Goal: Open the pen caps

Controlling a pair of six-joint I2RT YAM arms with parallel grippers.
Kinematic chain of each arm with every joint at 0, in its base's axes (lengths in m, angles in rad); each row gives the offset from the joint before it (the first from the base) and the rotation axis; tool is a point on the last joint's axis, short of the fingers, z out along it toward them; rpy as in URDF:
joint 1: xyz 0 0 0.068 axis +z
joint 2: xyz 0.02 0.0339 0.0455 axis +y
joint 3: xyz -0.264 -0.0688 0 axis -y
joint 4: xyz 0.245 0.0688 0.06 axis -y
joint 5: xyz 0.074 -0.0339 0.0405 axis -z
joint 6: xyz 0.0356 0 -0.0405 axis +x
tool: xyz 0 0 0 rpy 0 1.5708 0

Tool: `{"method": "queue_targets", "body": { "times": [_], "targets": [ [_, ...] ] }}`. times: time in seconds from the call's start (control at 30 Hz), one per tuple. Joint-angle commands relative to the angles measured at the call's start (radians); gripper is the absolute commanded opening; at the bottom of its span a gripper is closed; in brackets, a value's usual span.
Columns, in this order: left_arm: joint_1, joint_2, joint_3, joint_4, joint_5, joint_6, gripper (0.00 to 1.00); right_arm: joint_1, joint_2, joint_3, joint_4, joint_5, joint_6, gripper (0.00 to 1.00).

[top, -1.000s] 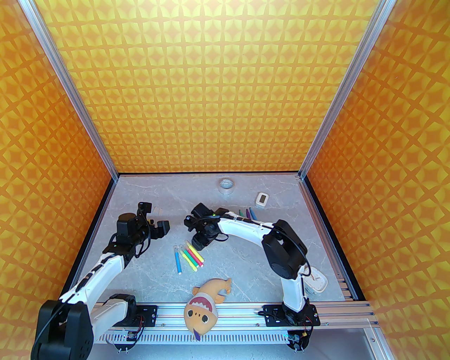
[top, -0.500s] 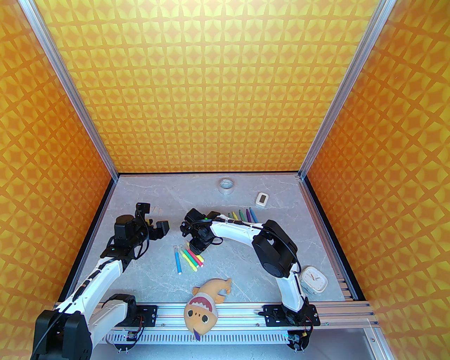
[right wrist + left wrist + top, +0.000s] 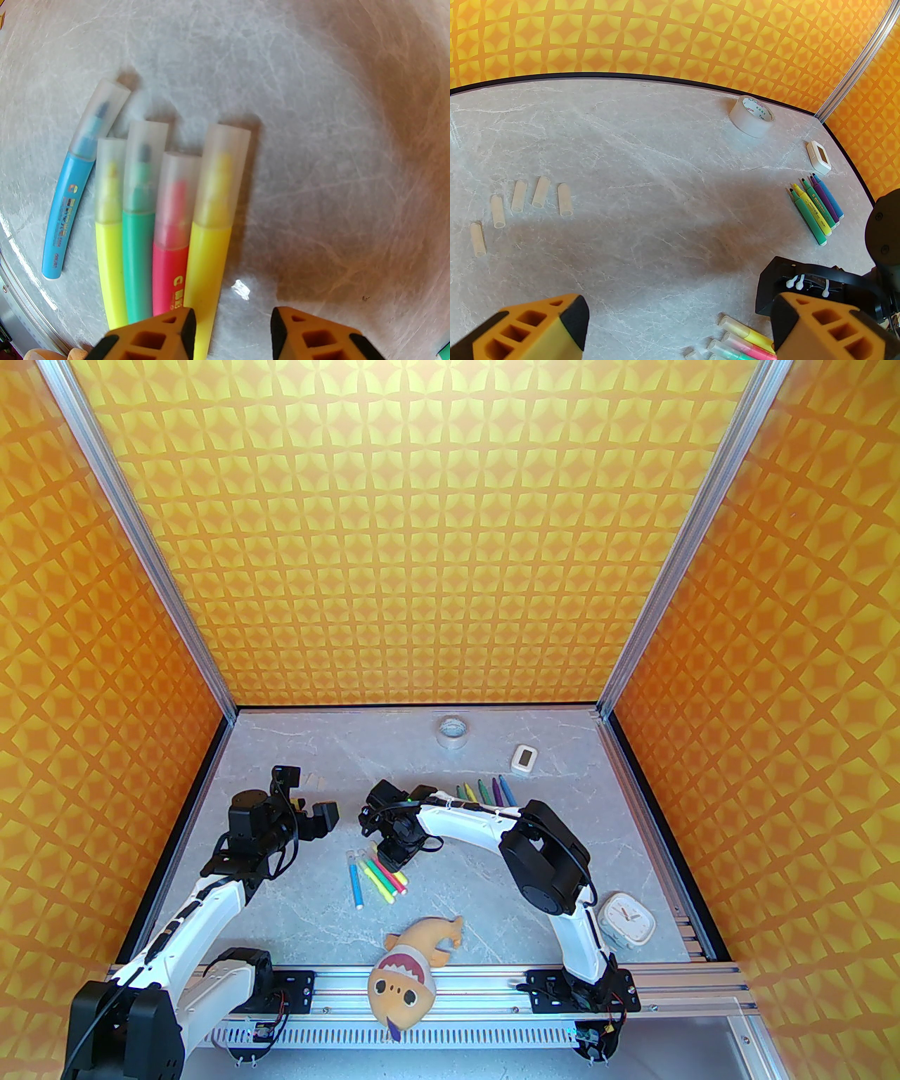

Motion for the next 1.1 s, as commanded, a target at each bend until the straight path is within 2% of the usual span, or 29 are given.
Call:
{"method": "queue_targets", "body": {
  "times": [0.0, 0.43, 0.67, 0.93, 1.07],
  "targets": [
    [0.005, -0.011, -0.015, 0.007, 0.017, 0.002, 0.90, 0.012, 0.034, 0.029, -0.027, 0.003, 0.019, 0.41],
    [0.004, -0.009, -0.013, 0.006, 0.017, 0.004, 0.90, 0.023, 0.048, 0.043, -0.036, 0.013, 0.029, 0.40],
    [0.004, -0.006, -0.013, 0.007, 0.017, 0.002, 0.91, 0.024, 0.087, 0.074, -0.073, 0.095, 0.044, 0.39],
    [0.004, -0.008, -0.010, 0.000, 0.009, -0.001, 0.91, 0.024, 0.139, 0.113, -0.113, 0.223, 0.065, 0.32],
    [0.005, 0.000, -0.010, 0.003, 0.007, -0.010, 0.91, 0.024, 0.135, 0.100, -0.082, 0.213, 0.072, 0.20]
  ]
}}
